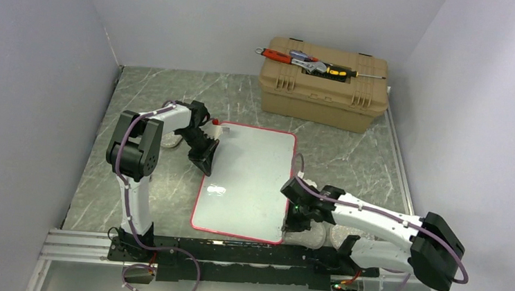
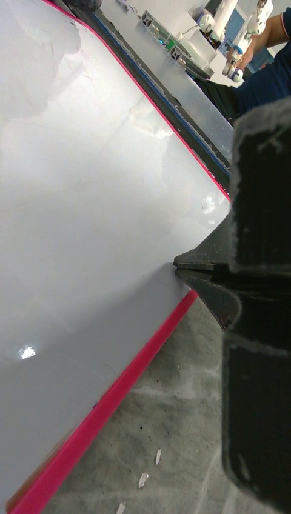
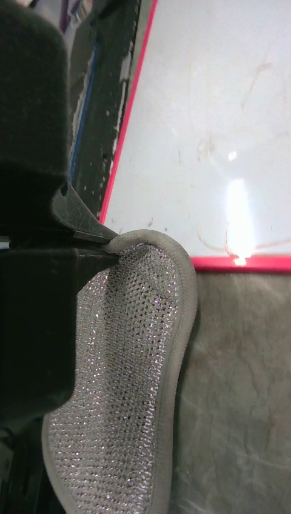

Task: Erase the whiteboard
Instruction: Erase the whiteboard at the center of the board.

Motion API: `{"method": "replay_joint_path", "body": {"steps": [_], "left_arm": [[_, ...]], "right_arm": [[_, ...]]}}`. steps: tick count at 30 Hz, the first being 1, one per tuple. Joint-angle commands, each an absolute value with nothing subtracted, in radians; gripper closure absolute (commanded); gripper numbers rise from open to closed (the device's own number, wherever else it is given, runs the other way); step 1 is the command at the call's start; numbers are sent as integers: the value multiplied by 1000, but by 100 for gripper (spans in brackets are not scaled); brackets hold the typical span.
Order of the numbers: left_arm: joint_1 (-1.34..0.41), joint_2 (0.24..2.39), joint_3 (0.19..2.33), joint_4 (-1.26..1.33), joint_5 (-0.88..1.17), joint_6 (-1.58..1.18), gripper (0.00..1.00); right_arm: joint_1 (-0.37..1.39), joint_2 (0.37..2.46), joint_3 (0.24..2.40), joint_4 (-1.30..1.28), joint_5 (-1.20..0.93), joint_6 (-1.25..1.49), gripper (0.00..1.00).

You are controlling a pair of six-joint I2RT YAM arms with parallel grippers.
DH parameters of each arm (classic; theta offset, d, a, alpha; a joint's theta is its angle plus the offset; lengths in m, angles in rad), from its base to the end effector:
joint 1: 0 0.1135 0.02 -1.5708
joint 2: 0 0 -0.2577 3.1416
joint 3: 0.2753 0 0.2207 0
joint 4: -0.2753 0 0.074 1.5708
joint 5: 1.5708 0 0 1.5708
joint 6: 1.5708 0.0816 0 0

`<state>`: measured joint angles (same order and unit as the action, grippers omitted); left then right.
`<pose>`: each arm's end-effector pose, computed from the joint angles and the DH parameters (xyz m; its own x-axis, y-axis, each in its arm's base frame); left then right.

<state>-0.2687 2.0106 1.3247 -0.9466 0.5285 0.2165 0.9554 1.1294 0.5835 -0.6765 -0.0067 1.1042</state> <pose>0.3006 -0.1255 0.1144 -0.8970 0.4394 -0.0479 0.4013 0.7643 -0.5048 0.1010 0.1438 0.1413 -0.9745 0.1687 -0.1480 0.1167 0.9443 0.3077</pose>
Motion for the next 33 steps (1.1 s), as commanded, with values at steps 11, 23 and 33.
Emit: {"method": "replay_joint_path", "body": {"steps": [11, 23, 33], "left_arm": [[-267, 2023, 1304, -849, 380, 278, 96], [-267, 2024, 1301, -848, 384, 276, 96], [-267, 2015, 1287, -840, 376, 281, 96]], "right_arm": [[957, 1320, 612, -511, -40, 1052, 100], [945, 1235, 595, -521, -45, 1054, 100], [961, 1295, 415, -394, -83, 1126, 100]]}}
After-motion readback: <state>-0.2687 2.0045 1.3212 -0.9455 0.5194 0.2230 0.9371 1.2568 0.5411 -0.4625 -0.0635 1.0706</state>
